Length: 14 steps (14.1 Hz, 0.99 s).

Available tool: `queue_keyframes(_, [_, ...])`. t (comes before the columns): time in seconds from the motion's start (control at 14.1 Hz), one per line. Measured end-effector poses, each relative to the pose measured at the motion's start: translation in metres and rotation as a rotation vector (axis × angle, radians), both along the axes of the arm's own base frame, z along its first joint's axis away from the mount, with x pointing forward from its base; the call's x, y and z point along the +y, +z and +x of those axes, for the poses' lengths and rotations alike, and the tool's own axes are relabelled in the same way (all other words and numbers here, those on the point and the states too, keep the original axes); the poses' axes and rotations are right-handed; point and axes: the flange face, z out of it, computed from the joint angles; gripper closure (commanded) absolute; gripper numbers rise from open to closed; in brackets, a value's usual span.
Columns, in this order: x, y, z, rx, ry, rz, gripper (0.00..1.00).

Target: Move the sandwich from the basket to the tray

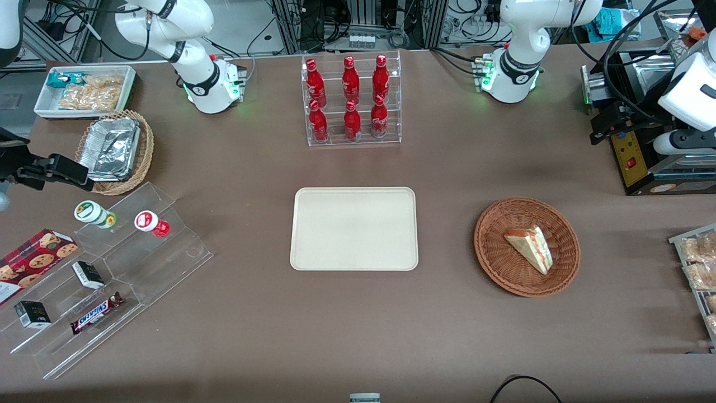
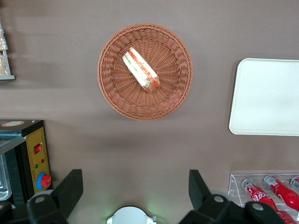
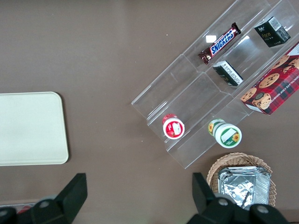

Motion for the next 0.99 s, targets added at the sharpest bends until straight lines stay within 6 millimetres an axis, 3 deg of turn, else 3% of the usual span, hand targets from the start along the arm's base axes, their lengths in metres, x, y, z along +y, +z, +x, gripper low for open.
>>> queue_keyframes(0.42, [0.001,0.0,0.0,0.002,0.01,0.001,0.0])
queue_keyframes(0.64, [0.007,-0.009,0.004,0.022,0.141,0.012,0.0])
queue_keyframes(0.78, [0.009,-0.033,0.011,0.071,0.277,0.033,0.0])
queue_keyframes(0.99, [0.01,-0.099,0.033,0.133,0.449,0.07,0.0])
